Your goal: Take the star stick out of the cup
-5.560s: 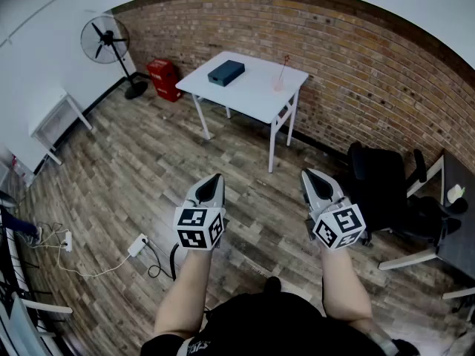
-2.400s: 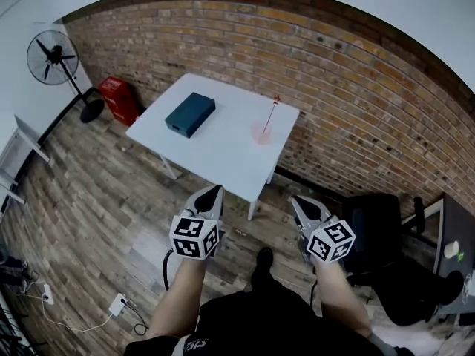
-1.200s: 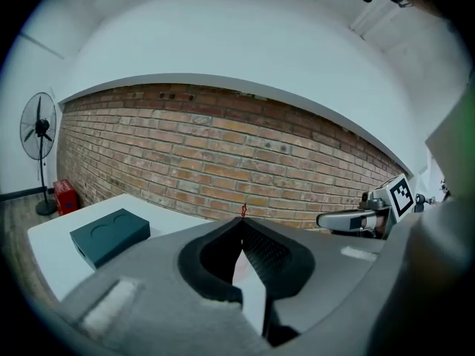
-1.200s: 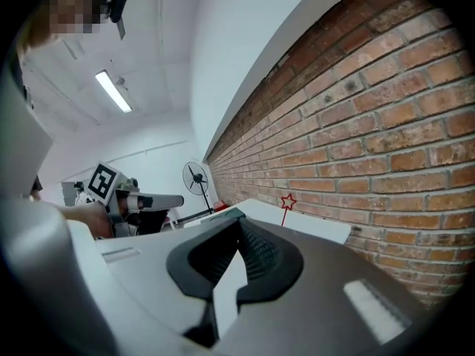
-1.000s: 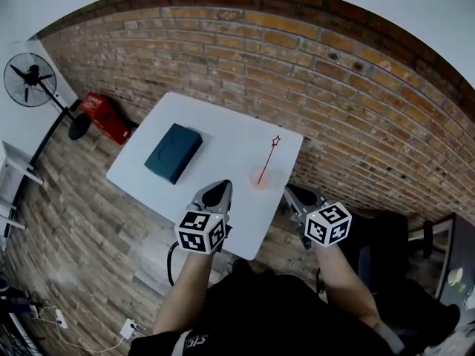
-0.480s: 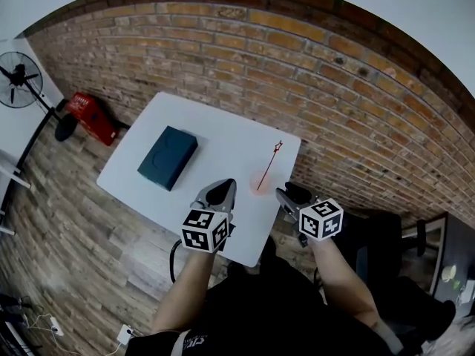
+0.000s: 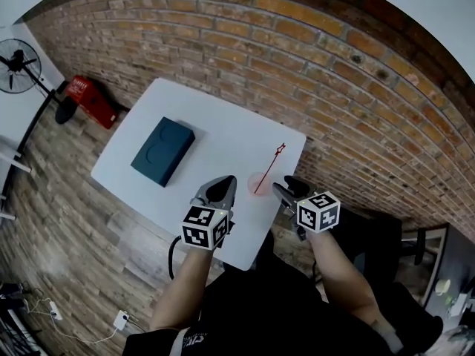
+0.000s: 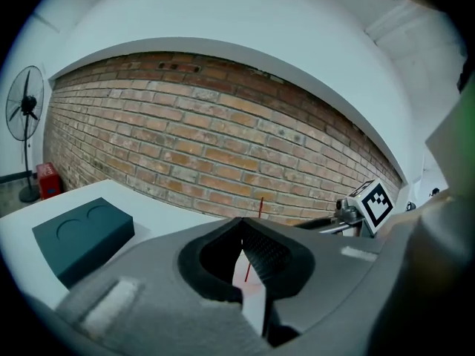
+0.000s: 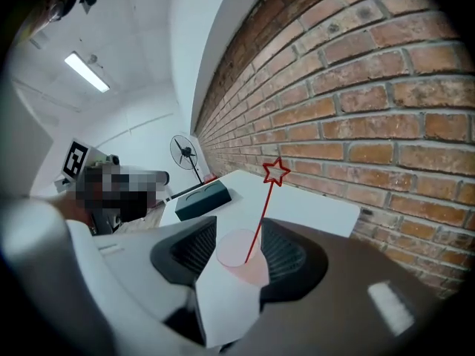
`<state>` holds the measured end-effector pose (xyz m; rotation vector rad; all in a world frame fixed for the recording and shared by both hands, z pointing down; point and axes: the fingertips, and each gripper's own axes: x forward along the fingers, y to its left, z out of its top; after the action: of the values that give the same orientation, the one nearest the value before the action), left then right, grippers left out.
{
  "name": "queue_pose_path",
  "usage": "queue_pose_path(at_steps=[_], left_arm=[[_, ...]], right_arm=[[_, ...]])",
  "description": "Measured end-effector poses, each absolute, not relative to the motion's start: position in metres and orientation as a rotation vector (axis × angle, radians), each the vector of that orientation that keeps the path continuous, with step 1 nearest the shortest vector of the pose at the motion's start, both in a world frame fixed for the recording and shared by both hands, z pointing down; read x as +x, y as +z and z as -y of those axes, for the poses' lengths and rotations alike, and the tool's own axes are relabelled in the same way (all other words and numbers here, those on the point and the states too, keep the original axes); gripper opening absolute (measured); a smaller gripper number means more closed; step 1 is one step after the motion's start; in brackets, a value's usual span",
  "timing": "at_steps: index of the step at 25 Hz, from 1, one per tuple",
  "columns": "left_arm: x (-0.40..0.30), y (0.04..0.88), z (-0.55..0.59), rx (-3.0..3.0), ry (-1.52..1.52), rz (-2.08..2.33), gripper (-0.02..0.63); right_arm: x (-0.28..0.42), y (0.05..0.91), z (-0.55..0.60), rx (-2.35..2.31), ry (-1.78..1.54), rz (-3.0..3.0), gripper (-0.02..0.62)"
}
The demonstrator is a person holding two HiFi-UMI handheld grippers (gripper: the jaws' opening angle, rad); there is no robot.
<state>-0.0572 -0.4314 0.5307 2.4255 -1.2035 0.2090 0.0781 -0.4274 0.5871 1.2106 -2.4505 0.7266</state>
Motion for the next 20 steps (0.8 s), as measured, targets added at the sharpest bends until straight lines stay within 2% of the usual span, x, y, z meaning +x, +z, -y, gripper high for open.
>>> queue_pose_path(at_steps=[4, 8, 11, 13, 16, 20], left_arm=[[-0.055, 0.54, 0.441, 2.392, 0.24, 1.22, 0.006], [-0.054, 0.544, 0.449, 2.369, 0.268, 1.237, 0.006], [-0.056, 0.547, 0.452, 2.349, 0.288, 1.254, 0.006], [-0.058, 0.549, 0.454, 2.335, 0.298, 1.264, 0.006], [-0.062, 0.552, 0.455, 2.313, 0.308, 1.274, 0.006], [-0.066, 0.558, 0.457, 2.285, 0.317, 1.282, 0.006]], right_arm=[[0.082, 0.595, 0.443, 1.2, 0.785, 2.477, 0.209], [0.08, 0.603, 0.458, 1.164, 0.833, 2.505, 0.264], [0.074, 0.61, 0.465, 1.116, 0.874, 2.521, 0.275], [0.069, 0.615, 0.469, 1.086, 0.904, 2.538, 0.267], [0.065, 0.621, 0.475, 1.075, 0.903, 2.548, 0.196], [0.062, 0.632, 0.481, 1.075, 0.912, 2.538, 0.166]])
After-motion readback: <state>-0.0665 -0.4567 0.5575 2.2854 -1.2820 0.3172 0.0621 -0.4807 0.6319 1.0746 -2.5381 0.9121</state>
